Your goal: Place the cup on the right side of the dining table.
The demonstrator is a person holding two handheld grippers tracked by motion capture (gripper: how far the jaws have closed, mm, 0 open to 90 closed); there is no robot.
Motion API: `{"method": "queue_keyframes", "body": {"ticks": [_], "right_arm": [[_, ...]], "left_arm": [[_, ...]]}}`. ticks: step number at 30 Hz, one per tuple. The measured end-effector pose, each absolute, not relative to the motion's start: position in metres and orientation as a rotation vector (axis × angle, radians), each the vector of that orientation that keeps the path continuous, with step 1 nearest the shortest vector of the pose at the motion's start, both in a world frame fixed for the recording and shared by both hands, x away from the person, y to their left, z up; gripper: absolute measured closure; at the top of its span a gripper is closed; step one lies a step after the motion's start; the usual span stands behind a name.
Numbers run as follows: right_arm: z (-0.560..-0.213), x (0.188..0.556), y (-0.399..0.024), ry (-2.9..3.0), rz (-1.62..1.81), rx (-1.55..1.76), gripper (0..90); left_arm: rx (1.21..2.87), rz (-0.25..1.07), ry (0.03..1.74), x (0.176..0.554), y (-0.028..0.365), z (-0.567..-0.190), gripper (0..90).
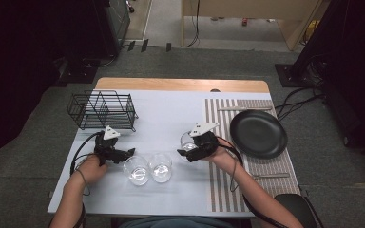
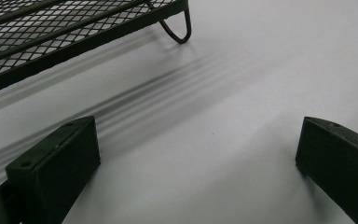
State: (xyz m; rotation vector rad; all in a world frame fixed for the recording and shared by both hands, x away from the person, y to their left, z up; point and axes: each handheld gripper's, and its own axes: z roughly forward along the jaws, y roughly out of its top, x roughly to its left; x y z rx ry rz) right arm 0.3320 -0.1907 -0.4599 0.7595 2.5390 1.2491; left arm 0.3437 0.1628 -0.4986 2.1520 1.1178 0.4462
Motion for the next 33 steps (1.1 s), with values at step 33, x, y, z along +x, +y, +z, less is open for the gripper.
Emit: {"method": "queue_keyframes", "body": {"ticks": [33], "right_arm": [[-0.457, 0.345, -0.189, 2.478, 1.209, 0.823, 19.3]], "left_arm": [[2.152, 0.446, 1.119, 0.344, 0.163, -0.499, 0.0]]}}
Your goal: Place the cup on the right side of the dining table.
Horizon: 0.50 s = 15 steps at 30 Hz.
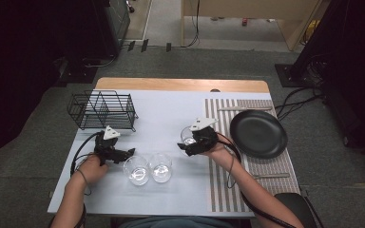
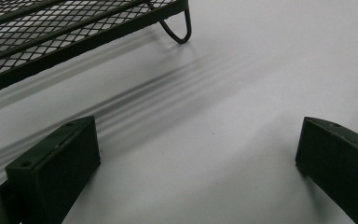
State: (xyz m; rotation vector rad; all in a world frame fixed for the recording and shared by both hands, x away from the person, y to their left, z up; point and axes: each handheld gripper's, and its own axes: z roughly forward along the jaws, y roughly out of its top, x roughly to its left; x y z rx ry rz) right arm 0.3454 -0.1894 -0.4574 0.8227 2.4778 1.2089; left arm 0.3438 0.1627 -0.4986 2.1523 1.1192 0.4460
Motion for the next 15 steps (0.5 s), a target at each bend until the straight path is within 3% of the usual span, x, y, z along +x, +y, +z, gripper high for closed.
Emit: {"method": "queue_keyframes", "body": {"ticks": [15], "right_arm": [[-0.4575, 0.3524, -0.1946, 2.449, 1.215, 0.865, 19.3]], "left_arm": [[2.153, 0.446, 1.119, 0.3438, 0.1627, -0.4986, 0.0]]}}
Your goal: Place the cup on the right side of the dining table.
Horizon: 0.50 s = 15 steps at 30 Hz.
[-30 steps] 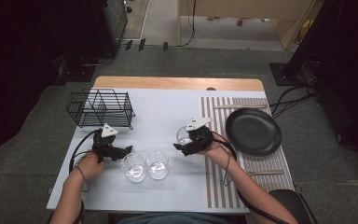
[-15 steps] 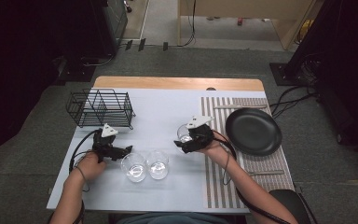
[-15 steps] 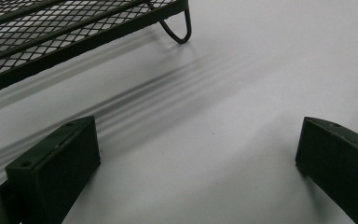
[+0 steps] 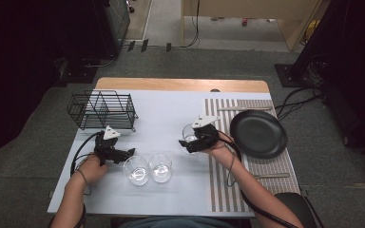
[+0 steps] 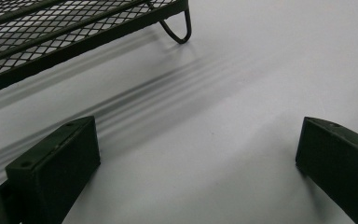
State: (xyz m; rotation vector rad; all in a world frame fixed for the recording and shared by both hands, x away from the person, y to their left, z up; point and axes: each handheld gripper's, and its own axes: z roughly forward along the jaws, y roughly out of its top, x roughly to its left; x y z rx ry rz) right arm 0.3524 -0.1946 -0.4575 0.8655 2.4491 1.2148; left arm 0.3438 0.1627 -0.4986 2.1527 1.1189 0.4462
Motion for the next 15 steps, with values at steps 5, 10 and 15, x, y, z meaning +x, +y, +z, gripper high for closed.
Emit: {"method": "queue_keyframes", "body": {"ticks": [5, 10, 15], "right_arm": [[-0.4572, 0.3547, -0.1967, 2.438, 1.216, 0.875, 19.3], [-0.4575, 0.3563, -0.1975, 2.435, 1.213, 0.882, 19.3], [-0.4567, 0.3578, -0.1987, 2.431, 1.214, 0.888, 19.3]], "left_arm": [[2.152, 0.446, 1.119, 0.3438, 0.1627, -0.4986, 0.0], [2.153, 0.446, 1.119, 0.3438, 0.1627, -0.4986, 0.0], [2.152, 0.446, 1.119, 0.3438, 0.1627, -0.4986, 0.0]]}}
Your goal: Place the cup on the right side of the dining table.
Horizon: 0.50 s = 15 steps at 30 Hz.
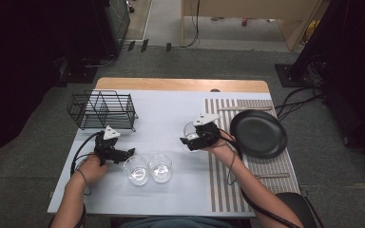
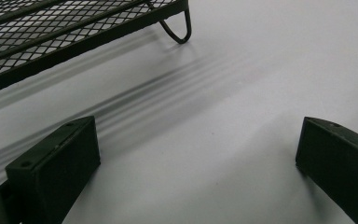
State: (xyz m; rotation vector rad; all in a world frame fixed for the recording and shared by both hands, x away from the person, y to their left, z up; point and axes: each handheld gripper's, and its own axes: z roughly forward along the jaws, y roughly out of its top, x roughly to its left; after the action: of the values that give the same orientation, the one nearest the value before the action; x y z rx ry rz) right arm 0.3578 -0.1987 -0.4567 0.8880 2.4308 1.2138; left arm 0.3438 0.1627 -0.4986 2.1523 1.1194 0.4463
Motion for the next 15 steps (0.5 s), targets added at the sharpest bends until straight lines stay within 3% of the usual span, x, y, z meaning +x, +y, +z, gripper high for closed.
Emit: {"method": "queue_keyframes", "body": {"ticks": [15], "right_arm": [[-0.4565, 0.3614, -0.2029, 2.418, 1.2, 0.908, 19.3]], "left_arm": [[2.153, 0.447, 1.119, 0.3438, 0.1627, -0.4986, 0.0]]}}
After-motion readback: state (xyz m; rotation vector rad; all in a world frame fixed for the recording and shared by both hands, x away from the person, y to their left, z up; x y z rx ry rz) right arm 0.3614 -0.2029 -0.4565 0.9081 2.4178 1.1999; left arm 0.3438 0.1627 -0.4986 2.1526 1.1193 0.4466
